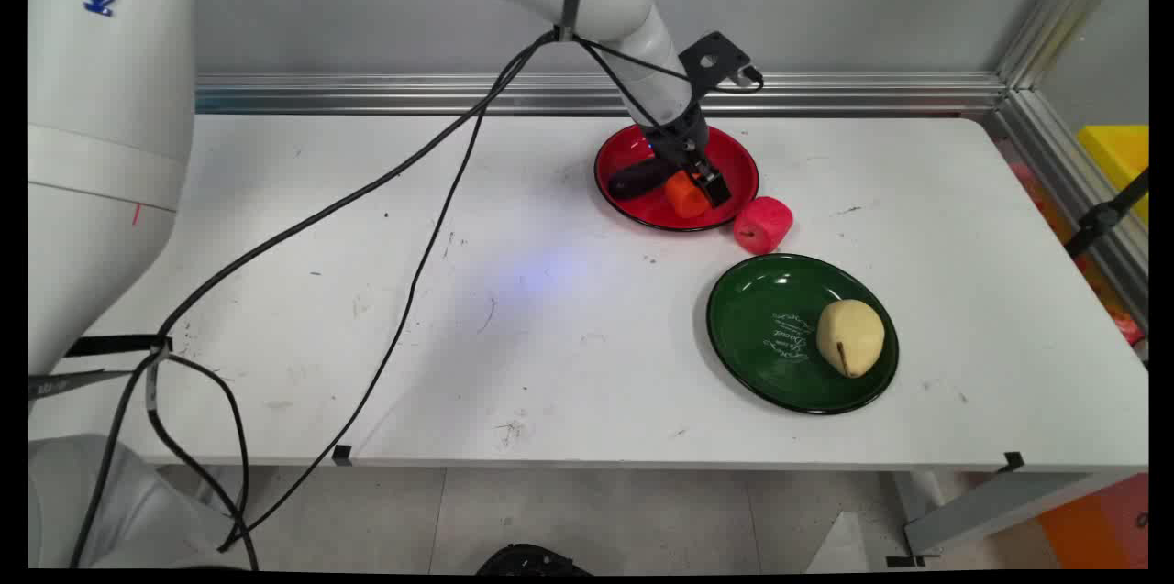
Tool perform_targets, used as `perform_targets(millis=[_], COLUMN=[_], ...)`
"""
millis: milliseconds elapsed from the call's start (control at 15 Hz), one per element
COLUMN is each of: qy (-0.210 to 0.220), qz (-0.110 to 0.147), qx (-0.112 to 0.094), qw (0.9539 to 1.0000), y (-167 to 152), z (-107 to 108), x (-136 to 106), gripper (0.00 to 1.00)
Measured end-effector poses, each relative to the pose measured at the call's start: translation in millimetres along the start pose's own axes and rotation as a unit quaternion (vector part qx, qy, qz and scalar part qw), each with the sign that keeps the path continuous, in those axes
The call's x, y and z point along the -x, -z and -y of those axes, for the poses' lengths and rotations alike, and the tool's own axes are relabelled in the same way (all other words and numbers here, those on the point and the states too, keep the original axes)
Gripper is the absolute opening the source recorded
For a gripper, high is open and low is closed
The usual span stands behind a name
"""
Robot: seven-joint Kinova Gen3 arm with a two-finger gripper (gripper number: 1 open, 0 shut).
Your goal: Pick up the eggplant from the red plate
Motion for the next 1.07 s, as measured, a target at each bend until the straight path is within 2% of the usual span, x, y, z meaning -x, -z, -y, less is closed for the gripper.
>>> perform_targets(millis=[333,533,1067], qy=[-0.021,-0.029,-0.053], qz=[-0.017,-0.024,-0.025], qx=[0.005,0.006,0.006], qw=[0.9996,0.9993,0.9983], y=[33.1,63.2,145.1], z=[6.7,13.7,42.2], x=[3.8,16.2,71.4], gripper=[1.00,1.00,1.00])
